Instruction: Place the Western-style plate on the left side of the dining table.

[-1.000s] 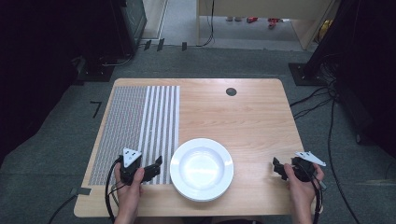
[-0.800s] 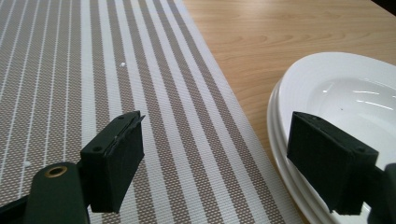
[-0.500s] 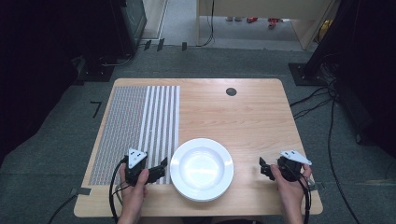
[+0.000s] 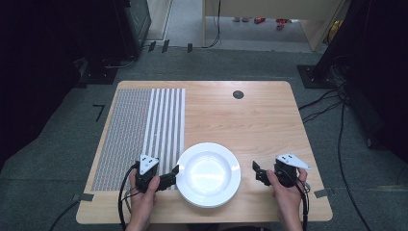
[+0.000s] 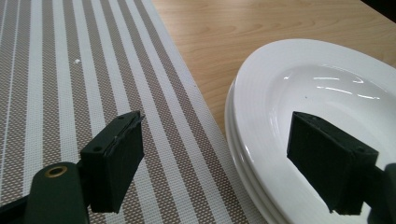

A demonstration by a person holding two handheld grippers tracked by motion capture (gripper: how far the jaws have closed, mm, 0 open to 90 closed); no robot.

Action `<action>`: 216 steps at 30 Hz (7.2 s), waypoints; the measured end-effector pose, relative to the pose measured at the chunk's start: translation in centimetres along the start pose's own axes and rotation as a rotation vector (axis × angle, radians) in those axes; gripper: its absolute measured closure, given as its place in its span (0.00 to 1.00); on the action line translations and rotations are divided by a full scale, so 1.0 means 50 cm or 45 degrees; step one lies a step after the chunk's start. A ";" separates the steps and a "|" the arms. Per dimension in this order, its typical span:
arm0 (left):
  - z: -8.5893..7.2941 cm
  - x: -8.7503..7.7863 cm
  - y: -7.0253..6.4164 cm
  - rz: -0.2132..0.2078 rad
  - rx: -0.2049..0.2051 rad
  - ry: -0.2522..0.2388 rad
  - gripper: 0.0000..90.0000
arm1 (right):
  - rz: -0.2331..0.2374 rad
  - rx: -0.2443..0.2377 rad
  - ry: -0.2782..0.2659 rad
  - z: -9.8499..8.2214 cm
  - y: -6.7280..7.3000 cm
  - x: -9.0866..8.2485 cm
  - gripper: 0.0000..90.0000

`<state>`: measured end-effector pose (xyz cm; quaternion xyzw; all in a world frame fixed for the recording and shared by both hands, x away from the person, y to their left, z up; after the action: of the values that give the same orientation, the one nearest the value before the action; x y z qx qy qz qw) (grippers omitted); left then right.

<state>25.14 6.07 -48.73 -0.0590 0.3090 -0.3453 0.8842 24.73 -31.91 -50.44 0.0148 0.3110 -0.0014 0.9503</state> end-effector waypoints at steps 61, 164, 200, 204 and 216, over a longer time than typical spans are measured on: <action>-0.025 0.038 -0.022 -0.165 -0.071 0.084 0.62 | 0.352 0.194 0.024 -0.018 0.125 -0.001 0.79; -0.028 0.008 0.024 -0.414 -0.306 -0.065 0.78 | 0.644 0.568 -0.008 0.001 0.132 0.011 0.92; 0.005 -0.066 0.097 -0.471 -0.434 -0.236 0.86 | 0.733 0.588 0.066 0.069 0.212 0.040 0.91; 0.011 -0.084 0.114 -0.449 -0.460 -0.275 0.87 | 0.745 0.579 0.069 0.083 0.230 0.043 0.91; 0.021 -0.132 0.182 -0.346 -0.530 -0.345 0.86 | 0.793 0.524 0.139 0.134 0.329 0.083 0.91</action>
<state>27.25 17.11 -47.43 -0.3259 0.2415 -0.3788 0.8319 32.26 -15.66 -47.04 0.2992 0.3352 0.2259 0.8644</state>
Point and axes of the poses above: each handheld gripper's, and its own axes: x roughly forward along the jaws, z roughly out of its top, y roughly to its left, the point moved 3 cm from there along x, roughly forward along the jaws, and after that the axes turned 15 degrees about -z, right-handed, at the moved point
